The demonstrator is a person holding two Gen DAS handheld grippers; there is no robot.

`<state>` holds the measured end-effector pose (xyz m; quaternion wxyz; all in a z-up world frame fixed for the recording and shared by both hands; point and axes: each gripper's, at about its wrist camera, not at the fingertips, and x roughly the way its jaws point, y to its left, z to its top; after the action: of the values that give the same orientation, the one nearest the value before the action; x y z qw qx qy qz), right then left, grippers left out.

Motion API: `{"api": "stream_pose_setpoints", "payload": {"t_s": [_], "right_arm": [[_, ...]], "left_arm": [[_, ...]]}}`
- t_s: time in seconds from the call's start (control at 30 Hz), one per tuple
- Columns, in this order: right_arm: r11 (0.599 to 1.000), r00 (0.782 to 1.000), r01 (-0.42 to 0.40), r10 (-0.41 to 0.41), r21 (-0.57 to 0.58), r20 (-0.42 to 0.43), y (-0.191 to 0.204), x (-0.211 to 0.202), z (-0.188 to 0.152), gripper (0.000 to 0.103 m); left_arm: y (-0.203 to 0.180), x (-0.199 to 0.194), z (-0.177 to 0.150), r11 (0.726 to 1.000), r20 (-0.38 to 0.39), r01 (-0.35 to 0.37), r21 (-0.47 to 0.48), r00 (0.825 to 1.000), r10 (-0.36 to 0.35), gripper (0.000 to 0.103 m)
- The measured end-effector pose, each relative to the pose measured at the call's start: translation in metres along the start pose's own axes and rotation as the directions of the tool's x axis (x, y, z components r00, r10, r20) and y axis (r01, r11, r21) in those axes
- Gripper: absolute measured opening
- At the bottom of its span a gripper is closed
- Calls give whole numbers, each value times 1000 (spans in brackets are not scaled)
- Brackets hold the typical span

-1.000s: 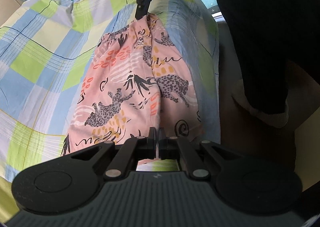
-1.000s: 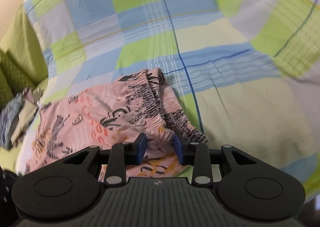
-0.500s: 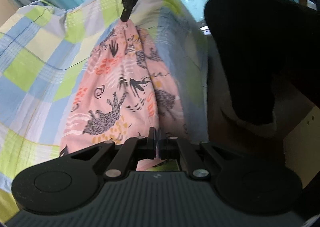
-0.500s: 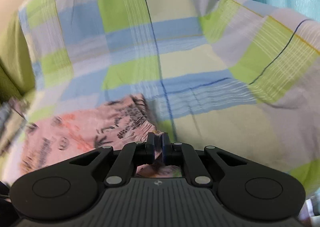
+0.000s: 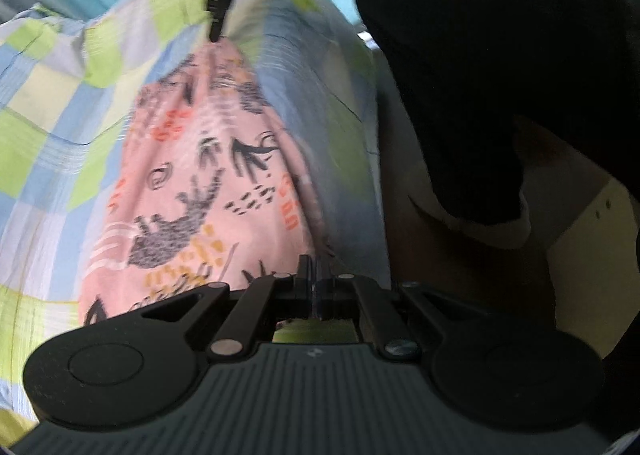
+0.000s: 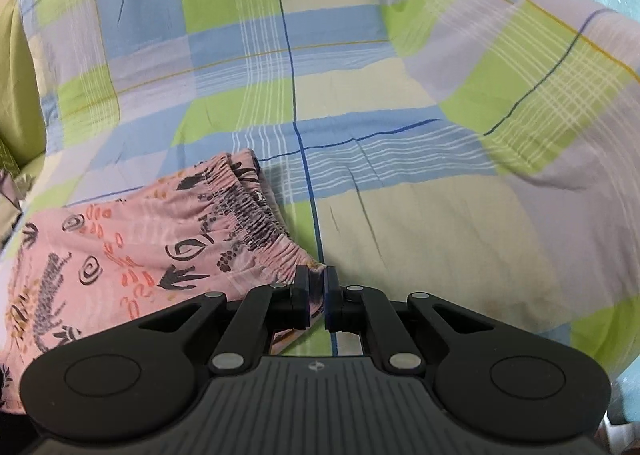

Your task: Fold clothes

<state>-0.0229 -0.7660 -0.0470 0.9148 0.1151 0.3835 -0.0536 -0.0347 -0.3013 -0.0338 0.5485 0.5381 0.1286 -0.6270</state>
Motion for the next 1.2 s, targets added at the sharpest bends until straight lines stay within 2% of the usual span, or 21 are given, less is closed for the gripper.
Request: {"api": "stream_pose_setpoints", "payload": {"t_s": [0.13,0.27,0.37,0.43,0.53,0.67,0.8,0.87,0.97,1.07,1.13,1.2], "right_arm": [[1000,1000,22,-22,-21,6,5,-1,0,5],[999,1000,29,-29,-22,-4,7,1,-1,6],[999,999,35,-35,-15,-10,6,1,-1,12],[999,999,51,-51,-3,0,6,-7,0,19],[998,997,65,-66,9,47,13,-30,2,19],[998,993,-28,22,53,116,41,-65,-13,23],[977,978,-195,187,88,91,86,-77,-48,31],[951,960,-278,274,134,49,106,-71,-69,31],[911,932,-352,363,213,-12,132,-50,-102,31],[870,906,-384,419,310,-55,149,-26,-132,33],[851,895,-390,440,351,-75,157,-10,-147,39],[829,878,-402,469,389,-93,162,8,-158,39]], "left_arm": [[-6,3,-1,999,-1,36,12,999,-36,0],[-16,14,-7,996,-60,40,75,998,-35,0],[-21,22,-8,994,-105,49,93,994,-40,0],[-15,21,-7,997,-107,39,59,994,-33,0],[-2,15,-7,1000,-99,-1,-11,995,0,2],[9,9,-13,995,-110,-84,-55,991,77,3],[15,-1,-18,986,-118,-145,-86,984,135,4],[22,-7,-24,978,-124,-177,-108,979,163,6],[42,-16,-39,960,-135,-228,-162,969,207,12],[69,-22,-54,934,-158,-276,-227,957,245,13],[81,-28,-63,919,-159,-291,-265,954,255,14],[89,-32,-71,911,-156,-293,-291,954,257,15]]}}
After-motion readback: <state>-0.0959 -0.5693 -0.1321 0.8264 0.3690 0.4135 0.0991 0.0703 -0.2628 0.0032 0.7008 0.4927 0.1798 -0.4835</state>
